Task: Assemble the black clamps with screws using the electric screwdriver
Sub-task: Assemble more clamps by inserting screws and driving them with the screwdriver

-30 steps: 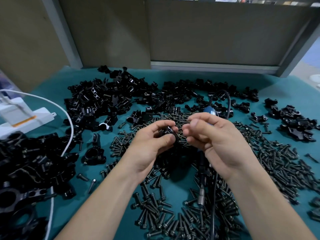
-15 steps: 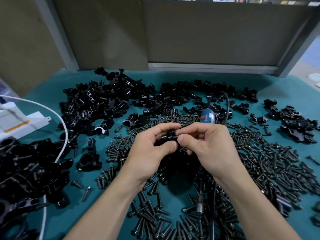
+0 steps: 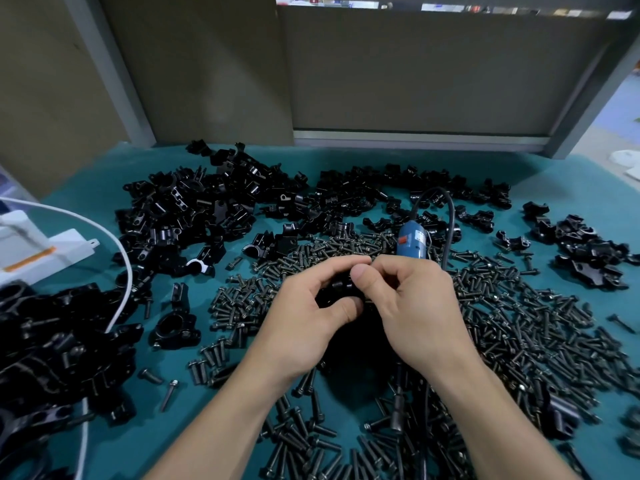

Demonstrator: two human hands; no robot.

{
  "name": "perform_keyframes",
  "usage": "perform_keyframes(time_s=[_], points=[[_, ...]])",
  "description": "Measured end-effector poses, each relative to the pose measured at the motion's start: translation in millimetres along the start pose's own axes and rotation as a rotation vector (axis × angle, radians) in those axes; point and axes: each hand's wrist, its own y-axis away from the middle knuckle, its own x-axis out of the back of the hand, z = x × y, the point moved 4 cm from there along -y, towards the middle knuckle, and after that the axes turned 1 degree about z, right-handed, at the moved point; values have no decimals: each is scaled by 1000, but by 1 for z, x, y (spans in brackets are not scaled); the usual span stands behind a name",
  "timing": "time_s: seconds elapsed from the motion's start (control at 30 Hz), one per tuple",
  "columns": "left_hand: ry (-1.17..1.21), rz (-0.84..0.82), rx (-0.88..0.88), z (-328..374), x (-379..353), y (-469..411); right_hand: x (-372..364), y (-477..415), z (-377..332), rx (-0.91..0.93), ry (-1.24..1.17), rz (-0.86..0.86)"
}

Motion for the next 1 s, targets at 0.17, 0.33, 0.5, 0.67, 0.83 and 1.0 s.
perform_keyframes(time_s=[0.17,0.33,0.5,0.67,0.83,1.0], points=[[-16,-5,-12,1,4,-1,0,-1,-1,-1,-71,-24],[-50,-10,-38,0,5,-1,1,-3,-2,18,-110,-15],[-107,-28,-61,-1,-1,0,0,-1,-8,51,-127,-47],[-45,-2,-70,1,-3,0,0,0,-8,58,-100,-89],[-54,3,-76,-1,-2,3,1,0,-8,72,-20,-121],[-115,-21,-83,2,-3,3,-3,1,-7,48,129,-33]])
